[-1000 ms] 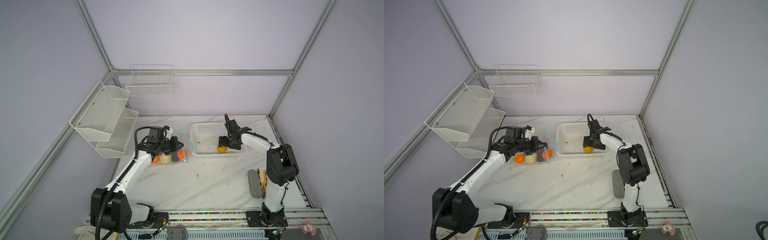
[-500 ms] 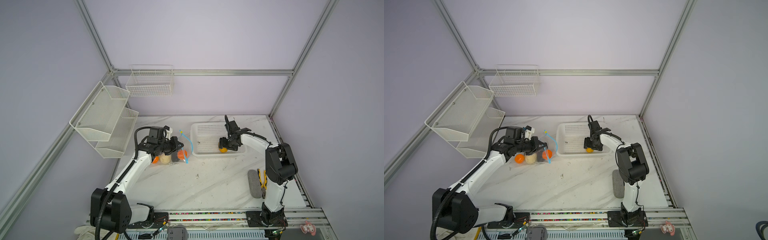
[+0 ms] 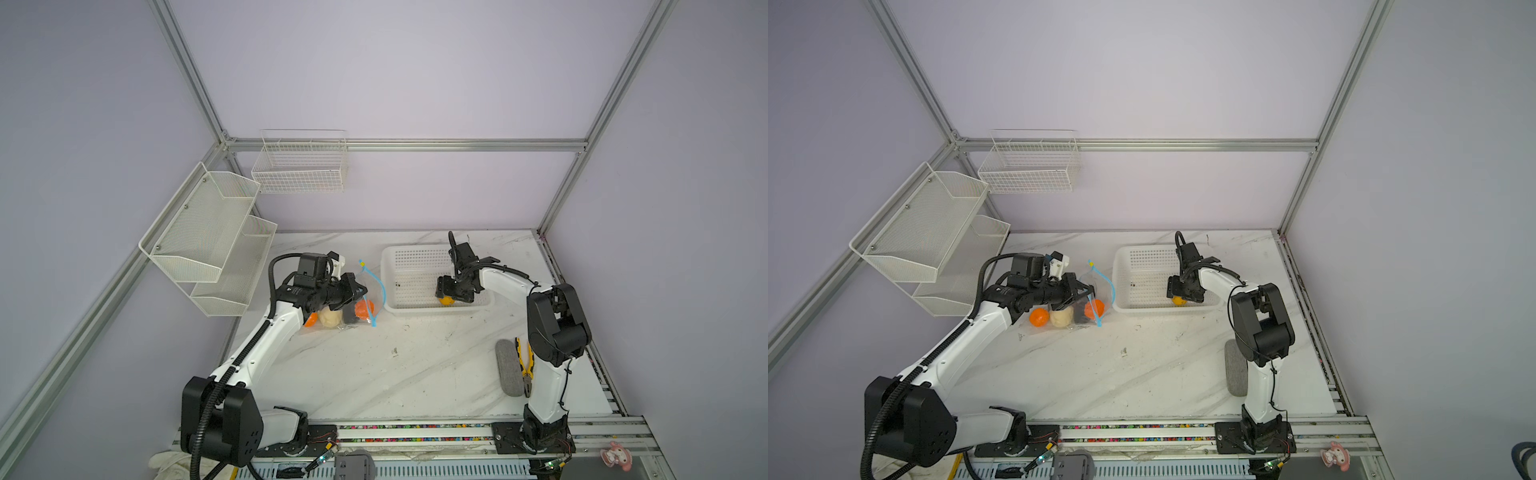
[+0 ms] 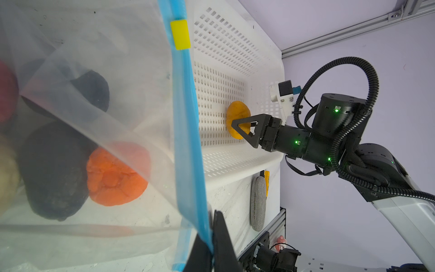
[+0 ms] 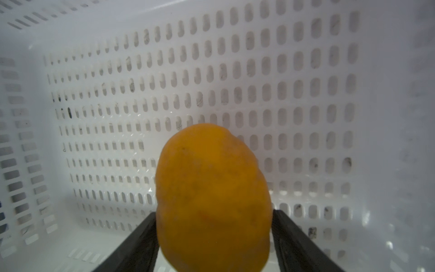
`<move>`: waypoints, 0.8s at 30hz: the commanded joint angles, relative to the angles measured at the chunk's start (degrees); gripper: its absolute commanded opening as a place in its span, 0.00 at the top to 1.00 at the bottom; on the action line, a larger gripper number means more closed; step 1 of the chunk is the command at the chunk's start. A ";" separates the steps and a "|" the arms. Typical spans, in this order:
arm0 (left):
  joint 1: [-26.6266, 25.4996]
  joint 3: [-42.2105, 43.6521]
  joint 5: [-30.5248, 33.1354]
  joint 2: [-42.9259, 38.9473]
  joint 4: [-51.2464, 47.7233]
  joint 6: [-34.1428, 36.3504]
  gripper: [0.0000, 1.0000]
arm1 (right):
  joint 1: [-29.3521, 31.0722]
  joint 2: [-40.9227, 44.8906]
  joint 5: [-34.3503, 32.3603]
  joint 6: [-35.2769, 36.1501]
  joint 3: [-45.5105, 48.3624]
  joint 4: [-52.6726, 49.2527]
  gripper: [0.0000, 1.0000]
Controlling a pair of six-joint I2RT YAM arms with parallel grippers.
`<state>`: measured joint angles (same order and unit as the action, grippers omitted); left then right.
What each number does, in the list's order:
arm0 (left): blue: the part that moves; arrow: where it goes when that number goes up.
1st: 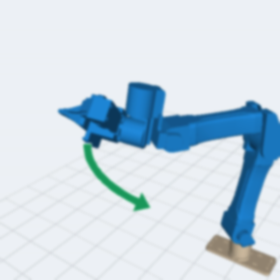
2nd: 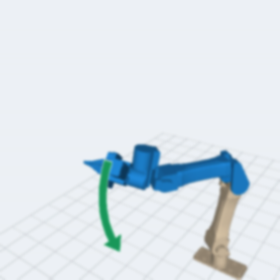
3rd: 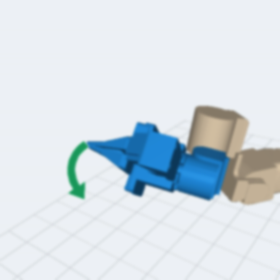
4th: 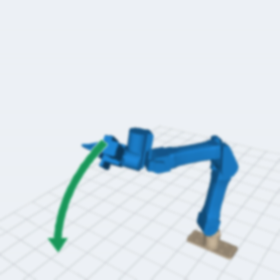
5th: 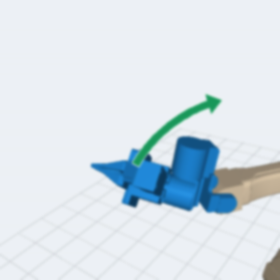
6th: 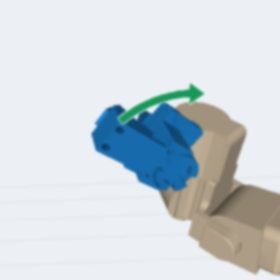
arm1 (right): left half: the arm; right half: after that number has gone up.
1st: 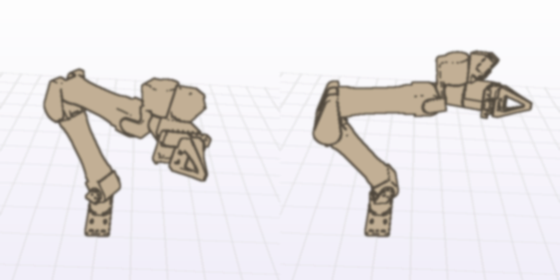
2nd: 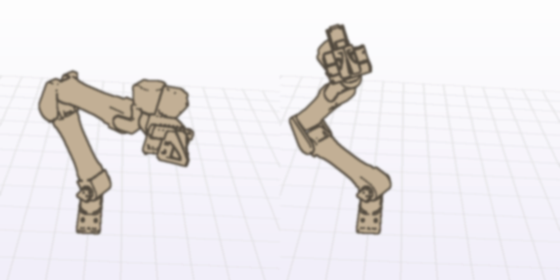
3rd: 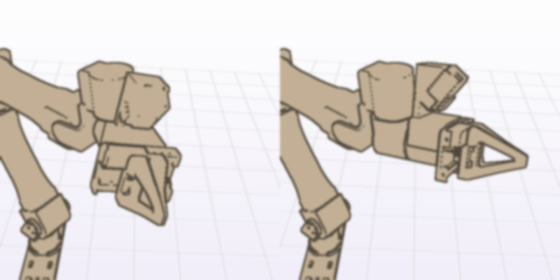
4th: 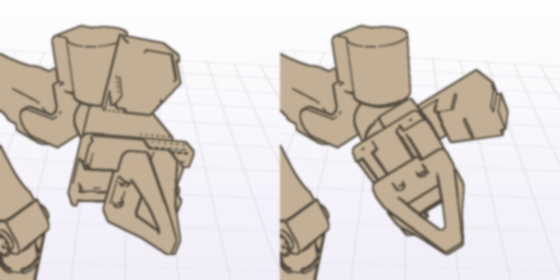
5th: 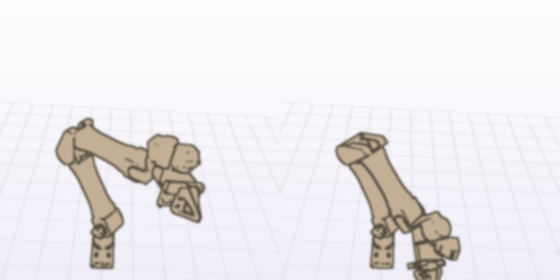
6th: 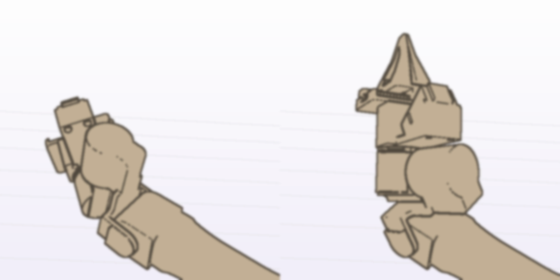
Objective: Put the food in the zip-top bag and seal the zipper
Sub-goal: 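Lift the yellow lemon out of the basket with the right gripper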
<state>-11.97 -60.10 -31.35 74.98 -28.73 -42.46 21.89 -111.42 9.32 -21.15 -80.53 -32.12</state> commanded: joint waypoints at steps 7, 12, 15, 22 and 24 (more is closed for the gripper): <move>0.49 1.91 -0.99 -1.86 1.82 0.01 1.00 | -0.18 0.41 -0.63 0.14 -1.73 0.04 0.28; 0.52 1.91 -0.99 -2.12 1.77 -0.06 1.00 | -0.21 1.24 0.18 0.07 -1.75 0.40 0.31; 0.54 2.00 -0.90 -2.18 1.82 0.01 1.00 | -0.19 1.79 0.92 -0.03 -1.75 0.73 0.33; 0.50 1.51 -0.81 -2.21 1.75 -0.08 1.00 | -0.18 3.78 2.42 -0.37 -0.81 3.22 0.33; 0.53 1.22 -0.81 -2.12 1.66 -0.08 1.00 | -0.25 4.18 3.09 -0.61 -0.66 4.17 0.34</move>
<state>-11.97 -60.10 -31.33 74.72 -28.75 -42.48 21.87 -110.52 11.09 -21.21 -80.88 -30.28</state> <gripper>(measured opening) 0.047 0.663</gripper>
